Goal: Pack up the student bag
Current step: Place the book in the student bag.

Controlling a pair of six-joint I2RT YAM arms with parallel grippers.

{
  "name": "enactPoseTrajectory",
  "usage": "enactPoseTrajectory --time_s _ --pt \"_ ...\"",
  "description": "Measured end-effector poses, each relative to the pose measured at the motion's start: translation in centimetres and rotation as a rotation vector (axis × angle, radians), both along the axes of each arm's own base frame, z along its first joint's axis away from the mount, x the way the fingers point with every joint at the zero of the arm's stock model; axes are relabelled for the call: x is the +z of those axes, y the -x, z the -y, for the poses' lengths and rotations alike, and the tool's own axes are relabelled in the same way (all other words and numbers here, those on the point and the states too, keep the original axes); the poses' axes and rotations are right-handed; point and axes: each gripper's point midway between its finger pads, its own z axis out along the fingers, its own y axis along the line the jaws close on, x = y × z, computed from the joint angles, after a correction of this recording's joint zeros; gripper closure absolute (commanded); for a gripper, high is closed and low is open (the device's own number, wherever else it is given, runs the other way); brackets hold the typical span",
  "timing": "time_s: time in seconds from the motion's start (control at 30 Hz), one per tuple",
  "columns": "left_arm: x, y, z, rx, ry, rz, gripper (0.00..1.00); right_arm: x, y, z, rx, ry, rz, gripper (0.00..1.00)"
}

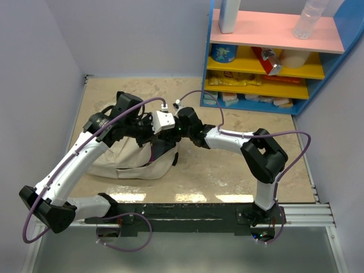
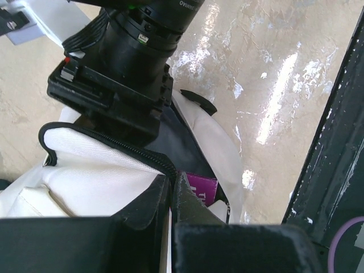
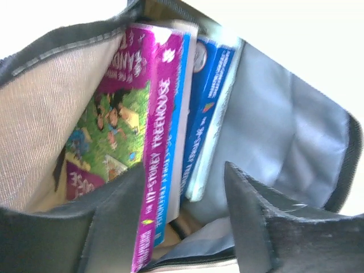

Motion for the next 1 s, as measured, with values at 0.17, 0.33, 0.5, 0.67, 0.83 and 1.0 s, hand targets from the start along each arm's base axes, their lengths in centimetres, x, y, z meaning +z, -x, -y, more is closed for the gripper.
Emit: enactPoseTrajectory --time_s 0.17,0.33,0.5,0.67,0.83,1.0 --pt "0.0 0.1 -0.1 0.000 -0.003 -0.004 1.00 -0.4 -0.4 0.5 -0.001 0.031 0.033 1.00" --pt "0.0 0.1 -0.1 0.000 -0.003 -0.003 1.00 -0.8 -0.5 0.6 -0.008 0.060 0.053 1.00" --pt "0.0 0.1 -0.1 0.001 -0.003 -0.002 1.00 -0.6 0.0 -0.1 0.002 0.073 0.069 1.00" --pt "0.1 0.1 -0.1 0.001 -0.003 -0.003 1.00 0.5 0.1 -3.0 0.016 0.063 0.093 1.00" --pt "0.3 0.2 -0.1 0.000 0.000 0.003 1.00 0.8 1.1 -4.8 0.018 0.043 0.061 1.00" --pt "0.3 0.2 -0.2 -0.001 -0.001 0.001 1.00 1.1 1.7 -5.4 0.002 0.010 0.006 1.00"
